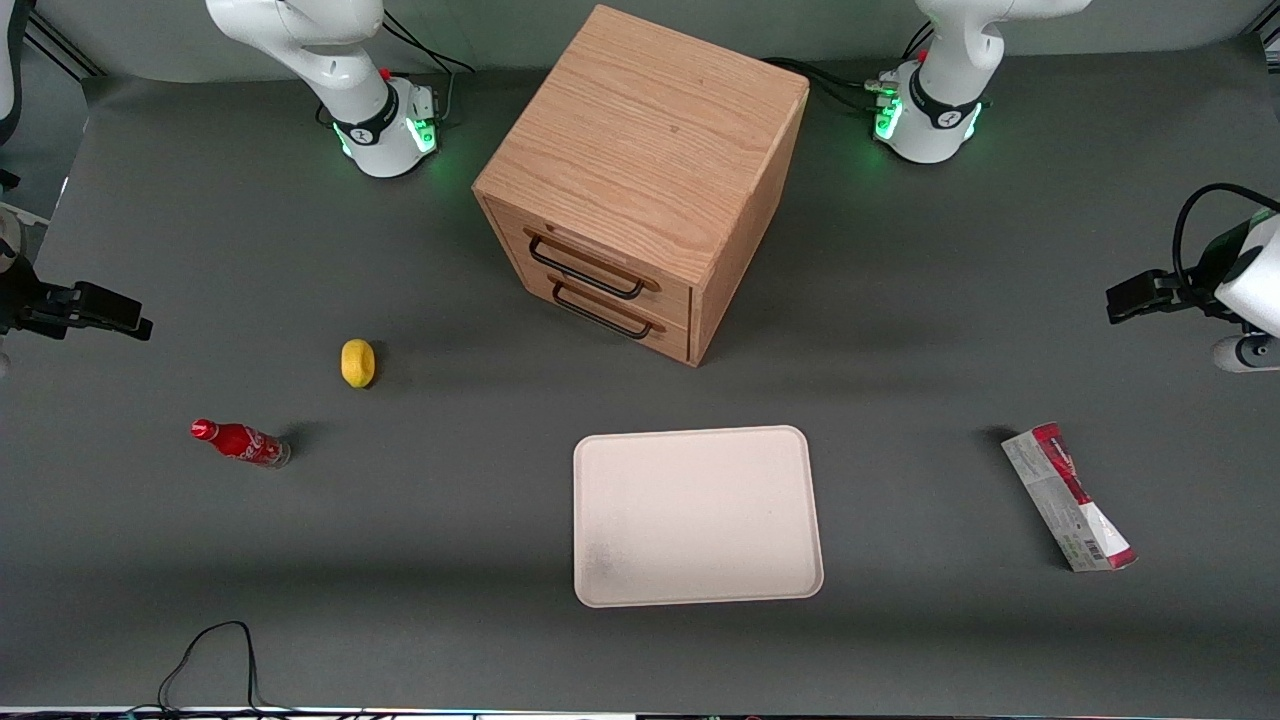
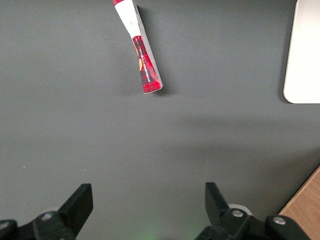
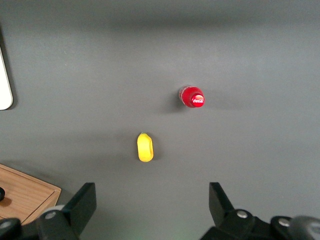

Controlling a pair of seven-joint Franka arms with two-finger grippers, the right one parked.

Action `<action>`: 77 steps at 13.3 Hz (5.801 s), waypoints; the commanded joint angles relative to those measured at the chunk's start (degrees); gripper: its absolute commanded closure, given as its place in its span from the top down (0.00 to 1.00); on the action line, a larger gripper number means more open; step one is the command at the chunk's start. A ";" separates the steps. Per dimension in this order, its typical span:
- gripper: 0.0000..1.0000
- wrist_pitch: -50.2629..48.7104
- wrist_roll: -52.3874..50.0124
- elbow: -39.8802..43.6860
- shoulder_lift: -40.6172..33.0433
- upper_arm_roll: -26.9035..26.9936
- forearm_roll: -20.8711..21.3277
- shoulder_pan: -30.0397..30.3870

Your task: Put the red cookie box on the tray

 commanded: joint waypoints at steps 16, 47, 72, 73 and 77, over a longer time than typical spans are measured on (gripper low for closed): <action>1.00 -1.56 -10.74 15.44 15.53 -0.12 -1.81 10.46; 0.00 27.89 -16.10 11.49 38.93 -2.58 1.70 8.97; 0.00 -8.95 -23.63 35.74 30.04 -6.53 0.21 -1.99; 0.00 -7.89 -24.70 35.74 30.40 -6.62 0.21 -4.37; 0.00 -0.26 -26.65 35.83 32.85 -9.07 0.21 -12.55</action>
